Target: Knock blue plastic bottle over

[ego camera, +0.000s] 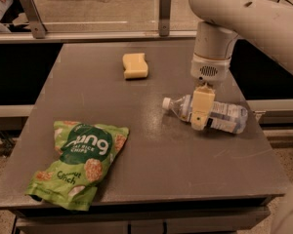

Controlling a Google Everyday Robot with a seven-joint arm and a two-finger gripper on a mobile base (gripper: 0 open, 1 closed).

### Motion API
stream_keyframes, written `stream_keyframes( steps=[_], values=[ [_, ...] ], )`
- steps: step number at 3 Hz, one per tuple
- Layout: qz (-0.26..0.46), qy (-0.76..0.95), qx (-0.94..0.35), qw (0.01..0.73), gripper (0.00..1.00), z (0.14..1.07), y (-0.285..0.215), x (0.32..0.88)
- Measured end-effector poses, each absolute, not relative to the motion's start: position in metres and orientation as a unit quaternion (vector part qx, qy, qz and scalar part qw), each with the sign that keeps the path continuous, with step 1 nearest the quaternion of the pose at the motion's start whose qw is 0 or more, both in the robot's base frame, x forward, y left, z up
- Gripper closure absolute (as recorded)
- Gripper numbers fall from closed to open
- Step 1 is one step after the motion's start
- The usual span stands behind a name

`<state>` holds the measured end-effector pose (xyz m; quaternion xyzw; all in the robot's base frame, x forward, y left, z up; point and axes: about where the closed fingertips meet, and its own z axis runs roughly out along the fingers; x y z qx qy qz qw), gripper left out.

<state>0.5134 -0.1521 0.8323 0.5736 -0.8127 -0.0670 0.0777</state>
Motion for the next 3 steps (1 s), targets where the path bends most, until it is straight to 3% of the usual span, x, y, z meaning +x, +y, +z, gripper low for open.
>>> stream_keyframes(
  steps=[3],
  values=[
    [-0.066,-0.813,0.572,0.078,0.27,0.8334,-0.1530,0.5137]
  ],
)
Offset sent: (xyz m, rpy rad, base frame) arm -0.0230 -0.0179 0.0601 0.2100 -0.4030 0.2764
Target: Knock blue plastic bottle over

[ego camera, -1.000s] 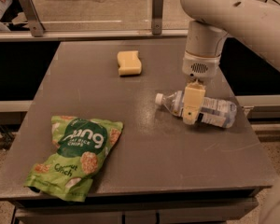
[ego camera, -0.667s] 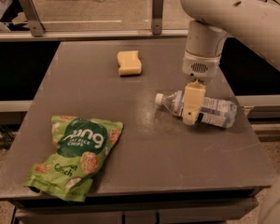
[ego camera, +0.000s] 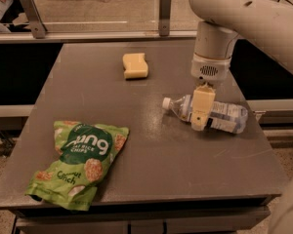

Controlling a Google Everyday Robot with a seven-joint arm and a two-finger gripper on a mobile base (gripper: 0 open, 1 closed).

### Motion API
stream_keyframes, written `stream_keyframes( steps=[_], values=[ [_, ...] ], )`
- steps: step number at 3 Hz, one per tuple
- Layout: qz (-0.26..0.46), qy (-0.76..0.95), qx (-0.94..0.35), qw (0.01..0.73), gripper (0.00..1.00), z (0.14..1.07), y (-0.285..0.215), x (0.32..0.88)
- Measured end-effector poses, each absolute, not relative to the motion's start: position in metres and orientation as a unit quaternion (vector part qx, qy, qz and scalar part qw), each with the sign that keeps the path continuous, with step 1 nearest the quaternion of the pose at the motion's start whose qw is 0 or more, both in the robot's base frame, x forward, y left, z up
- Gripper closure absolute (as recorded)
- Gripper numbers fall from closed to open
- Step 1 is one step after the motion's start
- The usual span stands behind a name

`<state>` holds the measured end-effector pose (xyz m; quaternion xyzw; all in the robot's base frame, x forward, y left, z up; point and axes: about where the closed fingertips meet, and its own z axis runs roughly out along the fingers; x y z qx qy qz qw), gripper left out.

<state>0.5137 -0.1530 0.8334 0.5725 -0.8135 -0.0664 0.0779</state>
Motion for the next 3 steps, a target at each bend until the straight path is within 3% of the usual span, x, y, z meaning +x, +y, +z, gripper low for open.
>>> stream_keyframes(
  steps=[1,2,3],
  values=[
    [-0.066,-0.814,0.572,0.078,0.24,0.834,-0.153,0.514],
    [-0.066,-0.813,0.573,0.078,0.02,0.834,-0.153,0.514],
    [-0.006,-0.795,0.606,0.001,0.00,0.879,-0.153,0.540]
  ],
)
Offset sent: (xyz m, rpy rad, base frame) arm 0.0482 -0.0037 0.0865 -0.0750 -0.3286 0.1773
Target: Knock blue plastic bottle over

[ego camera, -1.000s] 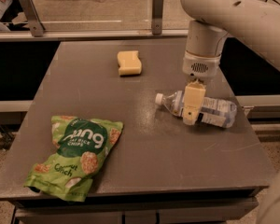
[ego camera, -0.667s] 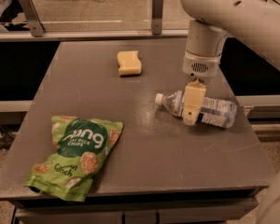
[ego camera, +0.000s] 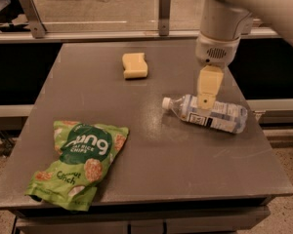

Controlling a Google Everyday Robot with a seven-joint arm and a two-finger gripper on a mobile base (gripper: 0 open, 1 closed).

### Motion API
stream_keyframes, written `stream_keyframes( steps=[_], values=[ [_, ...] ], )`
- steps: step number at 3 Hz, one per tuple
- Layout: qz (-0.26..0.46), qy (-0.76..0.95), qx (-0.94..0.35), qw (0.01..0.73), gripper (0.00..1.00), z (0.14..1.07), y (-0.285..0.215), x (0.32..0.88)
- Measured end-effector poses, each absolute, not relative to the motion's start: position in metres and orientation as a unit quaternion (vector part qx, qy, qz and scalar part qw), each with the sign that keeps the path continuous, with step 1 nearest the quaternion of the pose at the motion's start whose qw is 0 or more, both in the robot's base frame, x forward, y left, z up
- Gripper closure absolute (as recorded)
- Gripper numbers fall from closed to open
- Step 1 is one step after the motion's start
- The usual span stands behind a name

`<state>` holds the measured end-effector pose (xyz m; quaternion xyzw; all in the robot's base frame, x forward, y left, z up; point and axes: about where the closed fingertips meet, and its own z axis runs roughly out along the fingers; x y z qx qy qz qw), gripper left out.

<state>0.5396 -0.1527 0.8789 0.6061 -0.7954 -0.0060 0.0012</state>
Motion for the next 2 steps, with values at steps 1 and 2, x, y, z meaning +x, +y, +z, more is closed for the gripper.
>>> stream_keyframes(
  steps=[1,2],
  values=[
    [0.007,-0.793,0.609,-0.015,0.00,0.8839,-0.1539,0.5466],
    [0.007,-0.793,0.609,-0.015,0.00,0.8839,-0.1539,0.5466]
  ],
)
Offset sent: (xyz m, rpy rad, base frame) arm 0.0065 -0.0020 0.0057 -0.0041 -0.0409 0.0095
